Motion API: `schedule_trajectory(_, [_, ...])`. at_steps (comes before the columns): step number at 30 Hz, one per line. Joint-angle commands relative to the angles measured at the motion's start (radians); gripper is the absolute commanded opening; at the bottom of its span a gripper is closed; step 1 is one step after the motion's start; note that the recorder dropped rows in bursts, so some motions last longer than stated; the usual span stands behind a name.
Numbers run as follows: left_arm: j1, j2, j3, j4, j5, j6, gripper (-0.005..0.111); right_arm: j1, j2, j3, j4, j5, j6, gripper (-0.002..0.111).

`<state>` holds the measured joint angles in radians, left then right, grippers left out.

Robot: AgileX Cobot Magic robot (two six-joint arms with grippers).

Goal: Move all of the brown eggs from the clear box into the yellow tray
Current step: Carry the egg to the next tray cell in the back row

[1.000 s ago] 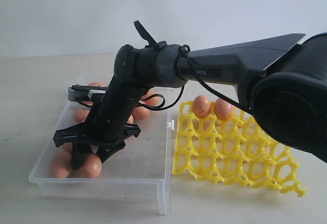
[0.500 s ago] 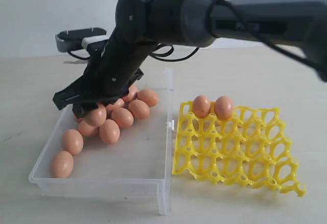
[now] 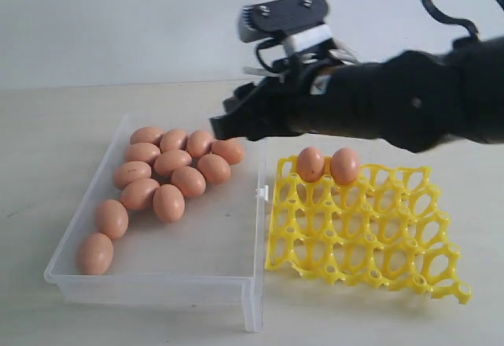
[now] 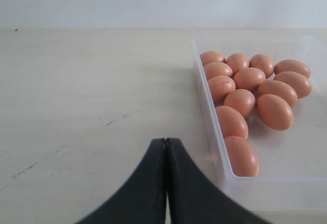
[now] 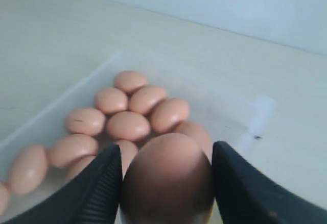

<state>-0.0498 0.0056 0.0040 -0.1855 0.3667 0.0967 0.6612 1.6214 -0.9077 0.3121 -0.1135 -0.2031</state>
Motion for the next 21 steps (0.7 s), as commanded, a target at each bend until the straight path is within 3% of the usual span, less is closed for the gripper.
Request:
schedule_trajectory(1, [0.001,-0.006,-0.004,-0.002,-0.004,0.002,0.000,-0.114,-0.022,0.107,0.045,-0.105,-0.035,0.000])
schedule_trajectory(11, [0.001,-0.006,-0.004,-0.002,-0.004,0.002,0.000,-0.342,0.027,0.121,0.035,-0.072,0.052,0.000])
schedule_trajectory(21, [0.001,-0.006,-0.004,-0.002,-0.004,0.002,0.000,-0.373,0.102,0.121,-0.008,-0.070,0.075,0.000])
